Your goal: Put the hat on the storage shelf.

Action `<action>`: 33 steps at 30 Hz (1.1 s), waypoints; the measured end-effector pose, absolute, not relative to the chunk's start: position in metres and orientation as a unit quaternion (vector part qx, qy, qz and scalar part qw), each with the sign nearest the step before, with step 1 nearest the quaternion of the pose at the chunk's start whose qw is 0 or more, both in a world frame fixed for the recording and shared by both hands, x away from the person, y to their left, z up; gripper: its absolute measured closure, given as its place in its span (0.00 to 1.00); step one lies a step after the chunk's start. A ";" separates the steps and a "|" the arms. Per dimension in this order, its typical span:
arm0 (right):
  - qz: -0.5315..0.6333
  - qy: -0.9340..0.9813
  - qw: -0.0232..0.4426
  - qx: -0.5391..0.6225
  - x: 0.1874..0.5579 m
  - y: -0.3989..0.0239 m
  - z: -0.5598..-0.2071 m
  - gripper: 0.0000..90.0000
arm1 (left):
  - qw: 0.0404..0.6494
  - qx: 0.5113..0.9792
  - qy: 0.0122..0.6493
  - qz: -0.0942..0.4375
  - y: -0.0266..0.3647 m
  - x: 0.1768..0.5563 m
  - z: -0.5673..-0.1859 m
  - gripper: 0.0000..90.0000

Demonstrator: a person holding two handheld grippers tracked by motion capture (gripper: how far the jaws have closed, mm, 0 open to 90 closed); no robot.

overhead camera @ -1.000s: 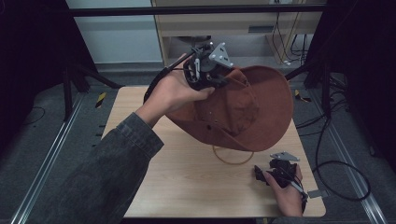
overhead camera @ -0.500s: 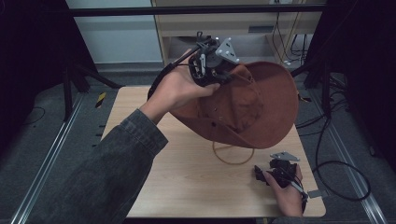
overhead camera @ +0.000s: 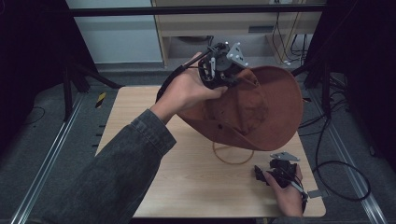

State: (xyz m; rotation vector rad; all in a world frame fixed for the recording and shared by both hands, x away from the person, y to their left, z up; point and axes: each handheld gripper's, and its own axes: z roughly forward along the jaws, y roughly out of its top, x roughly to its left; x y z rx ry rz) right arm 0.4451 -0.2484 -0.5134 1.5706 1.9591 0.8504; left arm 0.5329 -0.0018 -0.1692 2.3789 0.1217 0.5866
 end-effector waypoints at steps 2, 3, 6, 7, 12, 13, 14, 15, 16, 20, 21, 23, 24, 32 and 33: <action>0.311 0.717 0.243 0.575 0.445 -0.248 -0.513 0.01 | 0.335 0.914 0.047 0.223 -0.005 0.535 -0.173 0.99; 0.311 0.717 0.242 0.575 0.445 -0.248 -0.513 0.01 | 0.335 0.914 0.047 0.223 -0.005 0.535 -0.173 0.99; 0.311 0.717 0.242 0.575 0.445 -0.248 -0.513 0.01 | 0.333 0.916 0.049 0.219 -0.007 0.538 -0.177 0.99; 0.311 0.717 0.244 0.575 0.445 -0.249 -0.513 0.01 | 0.333 0.916 0.049 0.217 -0.008 0.539 -0.179 0.99; 0.311 0.717 0.244 0.575 0.445 -0.249 -0.513 0.01 | 0.330 0.918 0.051 0.213 -0.009 0.542 -0.185 0.99; 0.311 0.717 0.243 0.575 0.445 -0.249 -0.513 0.01 | 0.327 0.919 0.052 0.212 -0.011 0.543 -0.187 0.99; 0.311 0.717 0.244 0.575 0.445 -0.249 -0.513 0.01 | 0.326 0.920 0.052 0.211 -0.011 0.544 -0.188 0.99; 0.311 0.717 0.244 0.575 0.445 -0.248 -0.513 0.01 | 0.325 0.921 0.053 0.211 -0.012 0.545 -0.190 0.99; 0.311 0.717 0.244 0.575 0.445 -0.248 -0.513 0.01 | 0.325 0.921 0.053 0.211 -0.012 0.545 -0.190 0.99; 0.311 0.717 0.244 0.575 0.445 -0.249 -0.513 0.01 | 0.321 0.923 0.054 0.207 -0.016 0.548 -0.196 0.99; 0.311 0.717 0.244 0.575 0.445 -0.249 -0.513 0.01 | 0.321 0.923 0.054 0.206 -0.017 0.548 -0.197 0.99; 0.311 0.717 0.243 0.574 0.445 -0.249 -0.513 0.01 | 0.317 0.924 0.053 0.206 -0.018 0.549 -0.200 0.99; 0.311 0.717 0.243 0.574 0.445 -0.249 -0.513 0.01 | 0.316 0.925 0.053 0.206 -0.019 0.549 -0.201 0.99; 0.311 0.717 0.244 0.574 0.445 -0.249 -0.513 0.01 | 0.318 0.925 0.067 0.195 -0.014 0.558 -0.211 0.99; 0.311 0.717 0.244 0.574 0.445 -0.249 -0.513 0.01 | 0.318 0.925 0.067 0.195 -0.014 0.558 -0.211 0.99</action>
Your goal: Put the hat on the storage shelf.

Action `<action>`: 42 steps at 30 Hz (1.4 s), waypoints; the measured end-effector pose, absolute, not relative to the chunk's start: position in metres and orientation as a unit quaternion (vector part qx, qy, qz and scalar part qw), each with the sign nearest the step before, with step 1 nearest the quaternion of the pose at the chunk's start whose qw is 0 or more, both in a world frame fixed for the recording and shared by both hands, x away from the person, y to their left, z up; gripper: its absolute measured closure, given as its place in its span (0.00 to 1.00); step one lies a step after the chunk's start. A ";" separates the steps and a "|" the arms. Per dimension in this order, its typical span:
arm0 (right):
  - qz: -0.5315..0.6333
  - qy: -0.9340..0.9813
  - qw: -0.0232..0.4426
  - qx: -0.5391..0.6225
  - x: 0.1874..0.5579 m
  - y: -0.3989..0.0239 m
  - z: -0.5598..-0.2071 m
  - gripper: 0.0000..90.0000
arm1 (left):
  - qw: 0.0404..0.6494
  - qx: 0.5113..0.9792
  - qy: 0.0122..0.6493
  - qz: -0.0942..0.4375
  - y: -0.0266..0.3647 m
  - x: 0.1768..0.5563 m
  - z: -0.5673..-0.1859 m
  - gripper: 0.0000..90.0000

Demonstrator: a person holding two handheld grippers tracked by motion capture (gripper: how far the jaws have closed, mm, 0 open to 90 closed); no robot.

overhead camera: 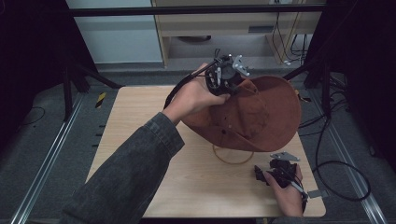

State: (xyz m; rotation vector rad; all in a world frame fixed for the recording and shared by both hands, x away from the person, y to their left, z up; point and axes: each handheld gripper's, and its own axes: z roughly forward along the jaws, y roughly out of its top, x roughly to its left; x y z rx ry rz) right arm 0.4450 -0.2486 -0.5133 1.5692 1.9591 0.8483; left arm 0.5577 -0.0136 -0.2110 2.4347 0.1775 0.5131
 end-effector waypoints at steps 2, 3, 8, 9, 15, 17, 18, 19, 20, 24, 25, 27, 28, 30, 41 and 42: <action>0.310 0.717 0.244 0.574 0.445 -0.249 -0.513 0.01 | 0.320 0.925 0.066 0.192 -0.014 0.558 -0.212 0.99; 0.310 0.717 0.244 0.574 0.445 -0.249 -0.513 0.01 | 0.322 0.925 0.065 0.191 -0.015 0.558 -0.214 0.98; 0.310 0.718 0.244 0.574 0.445 -0.249 -0.513 0.01 | 0.317 0.928 0.060 0.186 -0.023 0.556 -0.218 0.98; 0.310 0.718 0.244 0.574 0.445 -0.249 -0.513 0.01 | 0.317 0.928 0.060 0.186 -0.023 0.556 -0.218 0.98; 0.310 0.718 0.244 0.574 0.445 -0.249 -0.513 0.01 | 0.311 0.930 0.057 0.187 -0.028 0.554 -0.222 0.98; 0.310 0.718 0.244 0.573 0.445 -0.249 -0.513 0.01 | 0.312 0.930 0.060 0.187 -0.027 0.555 -0.222 0.97; 0.310 0.718 0.244 0.573 0.445 -0.249 -0.513 0.01 | 0.312 0.929 0.062 0.187 -0.026 0.556 -0.222 0.96; 0.310 0.718 0.244 0.574 0.445 -0.249 -0.513 0.01 | 0.312 0.929 0.062 0.188 -0.026 0.556 -0.222 0.96; 0.310 0.718 0.244 0.574 0.445 -0.249 -0.513 0.01 | 0.313 0.929 0.062 0.188 -0.026 0.556 -0.223 0.95; 0.310 0.718 0.244 0.574 0.445 -0.249 -0.513 0.01 | 0.315 0.927 0.065 0.191 -0.025 0.556 -0.224 0.90; 0.310 0.718 0.244 0.574 0.445 -0.249 -0.513 0.01 | 0.317 0.926 0.069 0.194 -0.024 0.556 -0.224 0.87; 0.310 0.718 0.244 0.574 0.445 -0.249 -0.513 0.01 | 0.318 0.925 0.071 0.196 -0.023 0.556 -0.224 0.83; 0.310 0.718 0.244 0.574 0.445 -0.249 -0.513 0.01 | 0.319 0.924 0.073 0.197 -0.022 0.555 -0.224 0.81; 0.310 0.718 0.244 0.574 0.445 -0.249 -0.513 0.01 | 0.322 0.923 0.075 0.198 -0.021 0.555 -0.225 0.76; 0.310 0.718 0.244 0.574 0.445 -0.249 -0.513 0.01 | 0.350 0.909 0.092 0.206 -0.010 0.547 -0.221 0.39; 0.310 0.718 0.244 0.573 0.445 -0.249 -0.513 0.01 | 0.353 0.908 0.095 0.206 -0.010 0.546 -0.220 0.35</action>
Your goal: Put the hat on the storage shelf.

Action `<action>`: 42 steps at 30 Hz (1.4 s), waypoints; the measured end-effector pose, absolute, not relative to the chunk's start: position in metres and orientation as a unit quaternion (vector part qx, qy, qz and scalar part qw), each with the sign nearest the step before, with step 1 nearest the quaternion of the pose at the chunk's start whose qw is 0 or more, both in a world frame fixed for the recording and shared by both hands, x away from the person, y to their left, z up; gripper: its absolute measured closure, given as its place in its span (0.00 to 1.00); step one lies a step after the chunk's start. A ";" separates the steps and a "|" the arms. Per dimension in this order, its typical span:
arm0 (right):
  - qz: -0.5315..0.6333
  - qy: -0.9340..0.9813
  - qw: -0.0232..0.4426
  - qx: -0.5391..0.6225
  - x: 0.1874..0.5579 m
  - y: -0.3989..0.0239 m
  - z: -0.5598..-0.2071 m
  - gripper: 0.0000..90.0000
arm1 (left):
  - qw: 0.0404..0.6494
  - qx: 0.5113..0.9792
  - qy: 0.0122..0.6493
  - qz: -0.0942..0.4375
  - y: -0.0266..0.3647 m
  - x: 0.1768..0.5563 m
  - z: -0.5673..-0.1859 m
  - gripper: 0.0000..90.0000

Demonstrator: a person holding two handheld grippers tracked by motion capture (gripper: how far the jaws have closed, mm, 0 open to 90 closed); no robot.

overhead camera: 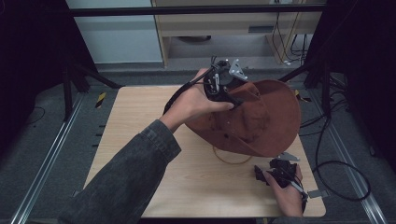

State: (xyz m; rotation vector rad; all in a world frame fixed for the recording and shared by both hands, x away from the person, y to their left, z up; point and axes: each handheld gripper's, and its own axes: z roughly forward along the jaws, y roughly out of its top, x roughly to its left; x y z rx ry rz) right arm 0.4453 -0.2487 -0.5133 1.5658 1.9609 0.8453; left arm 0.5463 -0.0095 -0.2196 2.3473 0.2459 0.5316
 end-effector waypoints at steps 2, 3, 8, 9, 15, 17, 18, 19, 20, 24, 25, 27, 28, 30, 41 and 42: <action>0.310 0.718 0.244 0.574 0.445 -0.249 -0.513 0.01 | 0.360 0.906 0.097 0.202 -0.007 0.544 -0.217 0.28; 0.309 0.718 0.244 0.574 0.445 -0.249 -0.513 0.01 | 0.364 0.904 0.098 0.201 -0.006 0.543 -0.216 0.25; 0.309 0.718 0.244 0.574 0.445 -0.249 -0.513 0.01 | 0.371 0.901 0.099 0.201 -0.001 0.537 -0.212 0.14; 0.309 0.718 0.244 0.574 0.445 -0.249 -0.513 0.01 | 0.376 0.899 0.102 0.198 0.004 0.535 -0.211 0.13; 0.309 0.718 0.244 0.573 0.445 -0.249 -0.513 0.01 | 0.383 0.897 0.107 0.195 0.026 0.528 -0.214 0.09; 0.309 0.718 0.244 0.574 0.445 -0.249 -0.513 0.01 | 0.383 0.896 0.111 0.197 0.034 0.526 -0.215 0.09; 0.309 0.718 0.244 0.574 0.445 -0.249 -0.513 0.01 | 0.384 0.895 0.113 0.197 0.038 0.525 -0.217 0.08; 0.309 0.718 0.244 0.574 0.445 -0.249 -0.513 0.01 | 0.384 0.895 0.113 0.197 0.038 0.525 -0.217 0.07; 0.309 0.718 0.245 0.574 0.445 -0.249 -0.513 0.01 | 0.383 0.895 0.114 0.197 0.043 0.524 -0.218 0.07; 0.309 0.718 0.245 0.574 0.445 -0.248 -0.513 0.01 | 0.385 0.893 0.120 0.200 0.062 0.517 -0.224 0.07; 0.308 0.718 0.244 0.574 0.445 -0.249 -0.513 0.01 | 0.388 0.890 0.125 0.202 0.072 0.513 -0.228 0.07; 0.308 0.718 0.244 0.574 0.445 -0.249 -0.513 0.01 | 0.394 0.887 0.131 0.203 0.084 0.509 -0.233 0.06; 0.308 0.718 0.244 0.574 0.445 -0.249 -0.513 0.01 | 0.398 0.885 0.134 0.203 0.090 0.506 -0.235 0.06; 0.309 0.718 0.243 0.575 0.445 -0.248 -0.513 0.01 | 0.401 0.883 0.137 0.203 0.096 0.504 -0.239 0.06; 0.308 0.721 0.249 0.569 0.445 -0.249 -0.513 0.01 | 0.402 0.873 0.169 0.218 0.162 0.482 -0.288 0.04; 0.308 0.720 0.249 0.569 0.445 -0.249 -0.513 0.01 | 0.402 0.873 0.169 0.218 0.162 0.482 -0.288 0.04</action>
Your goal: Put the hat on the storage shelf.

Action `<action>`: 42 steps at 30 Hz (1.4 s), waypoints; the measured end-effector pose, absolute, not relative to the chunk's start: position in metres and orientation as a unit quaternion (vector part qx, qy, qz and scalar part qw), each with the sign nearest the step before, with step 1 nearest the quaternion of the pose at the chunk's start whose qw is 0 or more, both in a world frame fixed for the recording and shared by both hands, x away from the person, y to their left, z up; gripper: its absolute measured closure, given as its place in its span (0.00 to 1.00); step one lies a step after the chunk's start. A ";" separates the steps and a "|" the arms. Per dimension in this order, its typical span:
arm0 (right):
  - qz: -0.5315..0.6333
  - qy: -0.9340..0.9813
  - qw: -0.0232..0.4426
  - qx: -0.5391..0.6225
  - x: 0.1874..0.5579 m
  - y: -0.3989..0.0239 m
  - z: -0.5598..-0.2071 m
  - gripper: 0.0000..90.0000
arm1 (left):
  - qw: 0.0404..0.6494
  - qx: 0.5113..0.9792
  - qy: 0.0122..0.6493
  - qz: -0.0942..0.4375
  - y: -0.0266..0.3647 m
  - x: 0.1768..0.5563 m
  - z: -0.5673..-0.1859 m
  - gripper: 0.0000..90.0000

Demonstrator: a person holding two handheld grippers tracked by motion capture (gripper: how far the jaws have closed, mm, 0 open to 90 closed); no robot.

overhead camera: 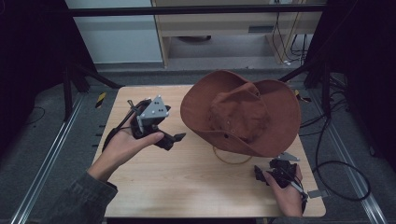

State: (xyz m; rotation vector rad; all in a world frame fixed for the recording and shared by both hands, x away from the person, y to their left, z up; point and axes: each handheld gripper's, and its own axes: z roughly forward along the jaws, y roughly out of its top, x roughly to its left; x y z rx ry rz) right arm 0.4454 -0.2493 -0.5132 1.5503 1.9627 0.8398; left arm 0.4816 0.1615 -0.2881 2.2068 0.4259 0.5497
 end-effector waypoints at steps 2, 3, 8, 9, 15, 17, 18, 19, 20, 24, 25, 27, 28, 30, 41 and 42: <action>0.308 0.721 0.249 0.569 0.445 -0.249 -0.513 0.01 | 0.399 0.874 0.182 0.207 0.176 0.479 -0.306 0.04; 0.308 0.721 0.249 0.569 0.445 -0.249 -0.513 0.01 | 0.398 0.875 0.187 0.205 0.180 0.478 -0.313 0.04; 0.308 0.721 0.250 0.569 0.445 -0.249 -0.513 0.01 | 0.375 0.880 0.209 0.203 0.196 0.475 -0.348 0.05; 0.308 0.721 0.250 0.569 0.445 -0.249 -0.513 0.01 | 0.369 0.882 0.214 0.199 0.199 0.475 -0.359 0.05; 0.308 0.721 0.249 0.569 0.445 -0.249 -0.513 0.01 | 0.351 0.887 0.227 0.198 0.207 0.475 -0.391 0.06; 0.308 0.721 0.250 0.569 0.445 -0.249 -0.513 0.01 | 0.336 0.892 0.228 0.198 0.209 0.475 -0.405 0.06; 0.308 0.720 0.250 0.569 0.445 -0.249 -0.513 0.01 | 0.336 0.891 0.235 0.198 0.211 0.474 -0.412 0.07; 0.308 0.721 0.249 0.569 0.445 -0.249 -0.513 0.01 | 0.333 0.891 0.237 0.197 0.212 0.474 -0.418 0.07; 0.309 0.721 0.249 0.569 0.445 -0.249 -0.513 0.01 | 0.330 0.891 0.240 0.196 0.213 0.473 -0.425 0.07; 0.309 0.721 0.249 0.568 0.445 -0.249 -0.513 0.01 | 0.324 0.892 0.255 0.184 0.220 0.471 -0.446 0.07; 0.309 0.721 0.249 0.569 0.445 -0.249 -0.513 0.01 | 0.321 0.892 0.259 0.183 0.223 0.471 -0.451 0.07; 0.309 0.721 0.249 0.569 0.445 -0.249 -0.513 0.01 | 0.313 0.892 0.266 0.188 0.228 0.470 -0.459 0.06; 0.309 0.721 0.249 0.569 0.445 -0.249 -0.513 0.01 | 0.315 0.890 0.273 0.185 0.232 0.470 -0.463 0.06; 0.309 0.721 0.249 0.568 0.445 -0.249 -0.513 0.01 | 0.319 0.884 0.290 0.182 0.240 0.471 -0.469 0.06; 0.307 0.722 0.251 0.568 0.445 -0.249 -0.513 0.01 | 0.324 0.864 0.337 0.186 0.267 0.475 -0.493 0.05; 0.307 0.722 0.251 0.568 0.445 -0.249 -0.513 0.01 | 0.323 0.864 0.340 0.185 0.268 0.476 -0.494 0.05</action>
